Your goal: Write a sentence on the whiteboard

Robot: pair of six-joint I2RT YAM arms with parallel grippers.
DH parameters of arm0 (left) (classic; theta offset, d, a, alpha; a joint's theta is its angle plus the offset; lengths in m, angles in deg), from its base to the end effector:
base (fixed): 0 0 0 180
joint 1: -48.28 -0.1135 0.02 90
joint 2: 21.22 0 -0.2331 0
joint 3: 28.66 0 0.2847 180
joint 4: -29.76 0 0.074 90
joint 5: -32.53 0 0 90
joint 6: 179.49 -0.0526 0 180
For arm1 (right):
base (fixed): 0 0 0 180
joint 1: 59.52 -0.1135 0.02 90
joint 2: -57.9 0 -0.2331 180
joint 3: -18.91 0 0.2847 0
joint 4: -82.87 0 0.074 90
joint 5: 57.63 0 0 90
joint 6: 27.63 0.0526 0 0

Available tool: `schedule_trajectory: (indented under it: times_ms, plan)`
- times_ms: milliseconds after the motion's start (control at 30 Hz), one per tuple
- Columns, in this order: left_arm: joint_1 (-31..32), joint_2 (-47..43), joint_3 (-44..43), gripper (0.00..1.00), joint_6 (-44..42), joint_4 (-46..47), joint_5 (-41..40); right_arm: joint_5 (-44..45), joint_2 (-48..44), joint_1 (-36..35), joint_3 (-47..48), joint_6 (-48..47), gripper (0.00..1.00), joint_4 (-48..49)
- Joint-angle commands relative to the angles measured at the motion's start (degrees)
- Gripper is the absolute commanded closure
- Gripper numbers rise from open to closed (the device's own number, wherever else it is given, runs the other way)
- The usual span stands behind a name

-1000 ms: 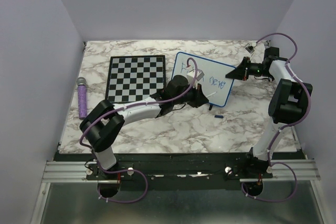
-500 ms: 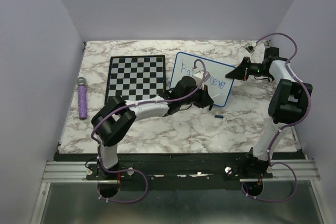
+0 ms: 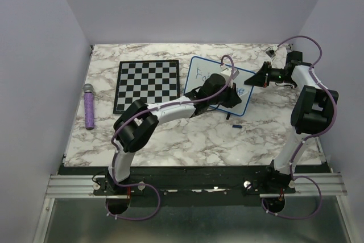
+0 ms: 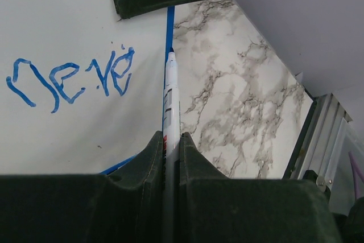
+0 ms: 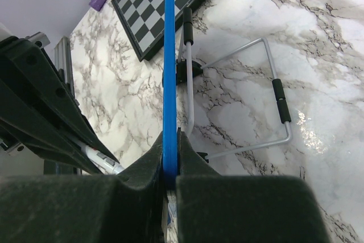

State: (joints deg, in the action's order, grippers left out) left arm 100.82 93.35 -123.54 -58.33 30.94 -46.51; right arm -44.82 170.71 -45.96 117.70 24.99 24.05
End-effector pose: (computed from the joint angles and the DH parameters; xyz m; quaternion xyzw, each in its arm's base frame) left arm 0.2987 -0.4062 0.1897 0.2047 0.7835 -0.4457 0.3814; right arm 0.4124 -0.0467 0.1775 -0.2506 0.7370 0.5067 0.3705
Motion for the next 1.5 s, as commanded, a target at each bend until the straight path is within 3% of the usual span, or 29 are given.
schedule_trajectory:
  times_ms: [0,1033,1467]
  plan:
    - [0.5,1.6,-2.7,1.0,0.2,-3.9,-3.2,1.6,-0.8,-0.3,1.3,-2.3,0.99,0.1]
    - [0.3,4.4,-7.4,1.0,-2.1,-8.7,-5.7,1.6,-0.8,-0.3,1.3,-2.4,0.99,-0.3]
    - [0.3,3.3,-5.2,1.0,-2.1,-9.8,-5.5,1.6,-0.8,-0.3,1.3,-2.4,1.0,-0.4]
